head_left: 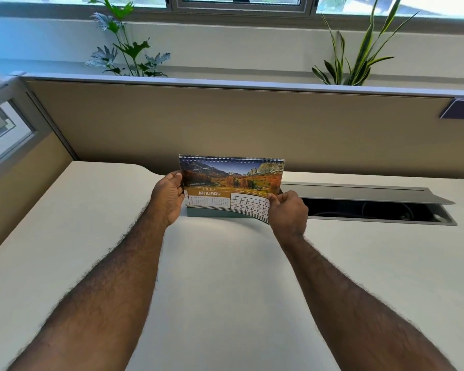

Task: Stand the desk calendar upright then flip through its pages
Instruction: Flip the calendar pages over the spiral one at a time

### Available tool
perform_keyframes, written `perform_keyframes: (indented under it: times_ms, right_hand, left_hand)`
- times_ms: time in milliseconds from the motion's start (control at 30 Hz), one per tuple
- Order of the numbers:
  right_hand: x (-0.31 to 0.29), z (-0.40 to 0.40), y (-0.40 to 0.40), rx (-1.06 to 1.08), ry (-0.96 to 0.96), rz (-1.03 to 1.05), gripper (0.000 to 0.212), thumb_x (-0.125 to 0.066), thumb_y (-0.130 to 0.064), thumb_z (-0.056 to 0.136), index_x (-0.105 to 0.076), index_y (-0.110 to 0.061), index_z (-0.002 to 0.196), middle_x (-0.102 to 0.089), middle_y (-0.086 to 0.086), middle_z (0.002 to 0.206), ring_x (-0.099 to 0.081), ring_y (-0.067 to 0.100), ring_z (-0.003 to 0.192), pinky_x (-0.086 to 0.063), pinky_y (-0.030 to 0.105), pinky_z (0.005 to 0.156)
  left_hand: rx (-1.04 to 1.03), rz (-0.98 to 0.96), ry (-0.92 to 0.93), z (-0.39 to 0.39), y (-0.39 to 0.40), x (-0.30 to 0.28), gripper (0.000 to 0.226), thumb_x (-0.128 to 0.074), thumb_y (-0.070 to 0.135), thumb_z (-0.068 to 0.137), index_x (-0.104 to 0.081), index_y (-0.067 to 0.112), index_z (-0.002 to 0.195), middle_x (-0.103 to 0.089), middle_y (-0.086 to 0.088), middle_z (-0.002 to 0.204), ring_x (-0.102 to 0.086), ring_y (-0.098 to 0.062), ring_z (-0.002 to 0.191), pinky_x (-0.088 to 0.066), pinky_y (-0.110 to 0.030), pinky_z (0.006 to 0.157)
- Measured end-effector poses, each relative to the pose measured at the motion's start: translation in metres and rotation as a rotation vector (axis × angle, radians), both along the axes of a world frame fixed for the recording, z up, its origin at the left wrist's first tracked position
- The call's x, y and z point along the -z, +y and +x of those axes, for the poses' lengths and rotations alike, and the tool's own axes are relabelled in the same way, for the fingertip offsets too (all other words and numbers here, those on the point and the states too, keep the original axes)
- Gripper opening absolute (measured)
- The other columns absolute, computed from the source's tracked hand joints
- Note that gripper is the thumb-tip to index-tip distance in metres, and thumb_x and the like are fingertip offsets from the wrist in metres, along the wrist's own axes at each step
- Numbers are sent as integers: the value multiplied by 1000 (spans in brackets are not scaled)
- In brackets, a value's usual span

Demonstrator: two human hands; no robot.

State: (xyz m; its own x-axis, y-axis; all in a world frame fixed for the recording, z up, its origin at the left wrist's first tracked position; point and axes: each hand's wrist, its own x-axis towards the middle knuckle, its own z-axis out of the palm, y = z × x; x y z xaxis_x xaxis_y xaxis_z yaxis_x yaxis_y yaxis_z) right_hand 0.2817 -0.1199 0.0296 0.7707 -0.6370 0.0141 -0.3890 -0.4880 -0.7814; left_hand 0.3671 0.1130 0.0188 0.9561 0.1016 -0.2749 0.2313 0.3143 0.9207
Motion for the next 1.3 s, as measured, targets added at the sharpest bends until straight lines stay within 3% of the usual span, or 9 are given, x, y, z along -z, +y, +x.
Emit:
perform_keyframes:
  times_ms: [200,400,467,600,733,867,1000,1100,1300]
  right_hand:
    - [-15,-2,-7,-77,142,-319,27,-58,-37,93,-73,-14,89,-71,3,79,-61,23,64,-46,26,53]
    - [-36,-11,-12,-157,237,-644,33,-54,-42,92,-64,-16,73,-48,-4,58,-51,22,56,-34,24,49]
    - [-45,-11,-20,-190,142,-262,38,-51,-39,93,-61,-9,71,-59,2,63,-59,29,61,-43,30,52]
    - [-82,-5,-35,-295,14,1045,27,-48,-24,96,-68,-6,97,-75,11,79,-72,17,60,-49,21,46]
    - [-104,6,-47,-404,-181,1265,40,-41,-42,100,-66,-13,87,-77,10,100,-74,21,81,-57,26,61]
    - [-113,23,-44,-524,-232,1001,67,-20,-62,98,-65,-15,116,-71,3,122,-61,19,117,-44,39,95]
    - [-109,29,-36,-577,-184,484,65,-20,-63,97,-59,-16,118,-68,-3,110,-67,1,93,-50,24,80]
    - [-97,32,-34,-611,-49,173,83,-15,-74,89,-49,-13,134,-60,4,129,-59,19,118,-44,48,103]
    - [-67,35,-40,-578,-36,217,78,-20,-67,94,-40,-13,146,-43,11,152,-41,25,138,-33,46,114]
  left_hand:
    - [-7,-20,-8,-1,1,-2,27,-36,18,104,-62,18,102,-70,-6,100,-66,-21,93,-56,-30,69]
    - [5,-63,-2,0,2,-1,26,-37,18,103,-60,12,114,-69,-8,102,-65,-24,96,-55,-36,76]
    - [10,-73,7,-1,2,-1,25,-38,19,102,-62,14,108,-70,-8,100,-66,-24,94,-56,-37,74]
    - [75,-104,-55,-2,4,-3,22,-46,14,96,-68,13,102,-72,-9,97,-71,-21,83,-59,-31,69]
    - [29,-135,-70,0,2,1,28,-38,14,100,-66,13,101,-69,-5,98,-63,-17,89,-51,-27,80]
    - [-6,-188,-45,2,1,2,24,-40,14,100,-64,13,102,-68,-7,100,-64,-18,92,-51,-28,85]
    - [-35,-199,-28,2,-2,0,24,-39,14,100,-63,13,98,-66,-7,98,-62,-18,90,-49,-29,86]
    - [-43,-204,-27,1,-2,-1,24,-40,14,100,-63,13,97,-67,-6,96,-63,-17,90,-50,-28,84]
    - [-45,-180,-55,-2,-2,2,27,-38,15,101,-65,16,96,-73,-2,89,-68,-16,87,-53,-26,74]
